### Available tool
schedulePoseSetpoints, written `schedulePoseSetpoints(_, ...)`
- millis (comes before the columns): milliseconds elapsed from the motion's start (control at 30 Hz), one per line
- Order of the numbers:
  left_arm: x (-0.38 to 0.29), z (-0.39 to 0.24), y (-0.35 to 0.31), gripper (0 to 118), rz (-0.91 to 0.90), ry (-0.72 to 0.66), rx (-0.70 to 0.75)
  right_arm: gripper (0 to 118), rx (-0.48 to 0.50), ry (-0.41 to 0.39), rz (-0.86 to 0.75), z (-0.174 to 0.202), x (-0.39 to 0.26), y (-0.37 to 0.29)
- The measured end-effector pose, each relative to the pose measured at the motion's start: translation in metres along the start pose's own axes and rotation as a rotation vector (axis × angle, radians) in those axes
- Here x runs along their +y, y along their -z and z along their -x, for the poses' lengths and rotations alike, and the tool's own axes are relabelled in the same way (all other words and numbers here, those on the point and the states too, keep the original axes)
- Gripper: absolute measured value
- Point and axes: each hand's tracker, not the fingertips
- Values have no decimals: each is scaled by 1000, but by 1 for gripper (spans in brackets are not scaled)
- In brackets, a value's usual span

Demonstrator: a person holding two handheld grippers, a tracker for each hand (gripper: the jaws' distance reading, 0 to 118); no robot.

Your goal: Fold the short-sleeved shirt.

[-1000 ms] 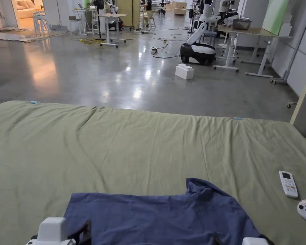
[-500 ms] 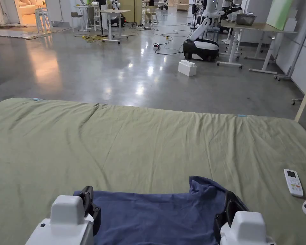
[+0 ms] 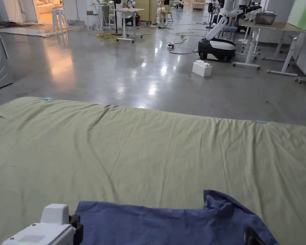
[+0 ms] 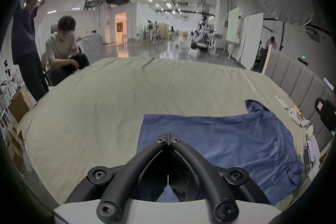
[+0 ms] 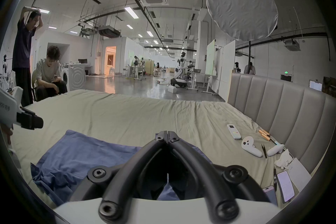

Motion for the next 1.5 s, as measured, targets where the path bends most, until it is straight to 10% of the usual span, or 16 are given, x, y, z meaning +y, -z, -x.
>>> schedulePoseSetpoints(133,33,23,80,3,121,-49,-10,0,-9,-16,52,-5,-15,20)
schedulePoseSetpoints(267,55,33,143,65,227,-79,20,0,-23,-16,108,-11,-31,35)
schedulePoseSetpoints(333,58,43,167,72,255,-107,-4,0,-29,-17,135,-14,-38,40)
schedulePoseSetpoints(733,54,19,218,71,354,91,82,0,-57,2,237,-30,-60,57)
schedulePoseSetpoints(1033,47,4,205,8,310,138,32,1,0,89,466,-68,-59,129)
schedulePoseSetpoints(1233,55,-2,173,5,268,144,38,79,19,41,595,-107,-51,229)
schedulePoseSetpoints(1500,67,-2,153,5,226,117,34,79,102,-15,881,-117,-79,314)
